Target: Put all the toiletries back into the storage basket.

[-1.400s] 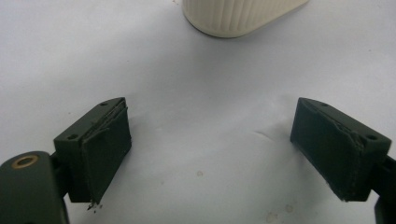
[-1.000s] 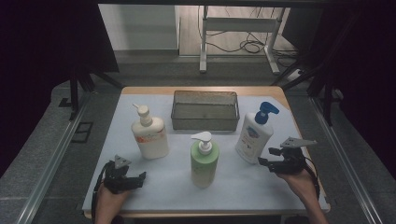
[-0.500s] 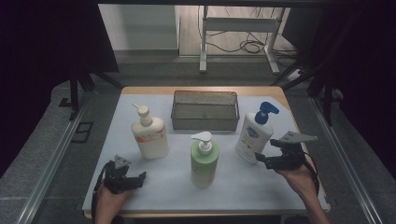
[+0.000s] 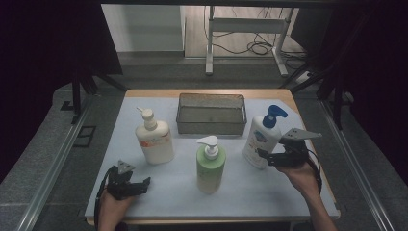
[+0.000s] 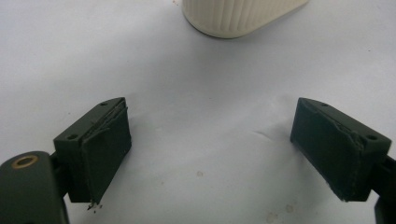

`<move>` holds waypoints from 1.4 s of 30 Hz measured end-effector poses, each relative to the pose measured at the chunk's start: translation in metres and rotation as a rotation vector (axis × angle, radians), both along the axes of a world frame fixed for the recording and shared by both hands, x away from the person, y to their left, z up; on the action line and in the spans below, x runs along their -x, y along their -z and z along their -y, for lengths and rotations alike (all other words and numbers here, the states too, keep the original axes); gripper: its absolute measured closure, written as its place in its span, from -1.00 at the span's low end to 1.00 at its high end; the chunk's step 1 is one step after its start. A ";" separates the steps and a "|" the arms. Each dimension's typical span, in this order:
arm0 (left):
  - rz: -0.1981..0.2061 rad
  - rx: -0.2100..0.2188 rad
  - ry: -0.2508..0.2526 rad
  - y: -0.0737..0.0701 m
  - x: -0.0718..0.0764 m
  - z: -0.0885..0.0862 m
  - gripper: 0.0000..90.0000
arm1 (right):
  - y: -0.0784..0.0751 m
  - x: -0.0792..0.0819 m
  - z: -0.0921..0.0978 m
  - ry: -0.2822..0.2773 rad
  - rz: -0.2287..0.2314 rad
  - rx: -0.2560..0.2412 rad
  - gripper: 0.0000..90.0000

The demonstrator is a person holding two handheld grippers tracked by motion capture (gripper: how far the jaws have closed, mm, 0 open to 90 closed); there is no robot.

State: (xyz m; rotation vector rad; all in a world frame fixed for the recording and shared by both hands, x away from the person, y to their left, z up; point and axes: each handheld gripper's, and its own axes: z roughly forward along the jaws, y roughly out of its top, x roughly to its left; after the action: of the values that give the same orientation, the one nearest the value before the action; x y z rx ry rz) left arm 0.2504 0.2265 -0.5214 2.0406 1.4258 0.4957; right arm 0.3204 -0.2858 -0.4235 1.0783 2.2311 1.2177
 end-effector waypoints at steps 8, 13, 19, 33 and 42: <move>0.001 0.001 0.000 0.000 0.000 0.000 -0.74 | -0.009 -0.008 -0.005 0.014 0.028 -0.001 -0.55; 0.003 0.002 -0.001 0.000 0.000 0.000 -0.74 | -0.011 -0.011 -0.006 0.017 0.028 -0.015 -0.50; 0.004 0.002 -0.002 0.000 0.000 0.000 -0.74 | -0.011 -0.016 -0.008 0.012 0.029 -0.026 -0.40; 0.006 0.004 -0.003 0.001 0.001 0.000 -0.74 | -0.012 -0.020 -0.015 0.014 0.021 0.028 -0.17; 0.016 0.008 -0.003 0.002 0.002 -0.001 -0.73 | -0.015 -0.021 -0.015 0.019 -0.003 0.035 -0.15</move>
State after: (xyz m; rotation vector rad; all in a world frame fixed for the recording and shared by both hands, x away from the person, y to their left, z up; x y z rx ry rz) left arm 0.2486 0.2271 -0.5231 2.0244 1.4202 0.5059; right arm 0.3418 -0.2704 -0.4085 1.0858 2.2308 1.1658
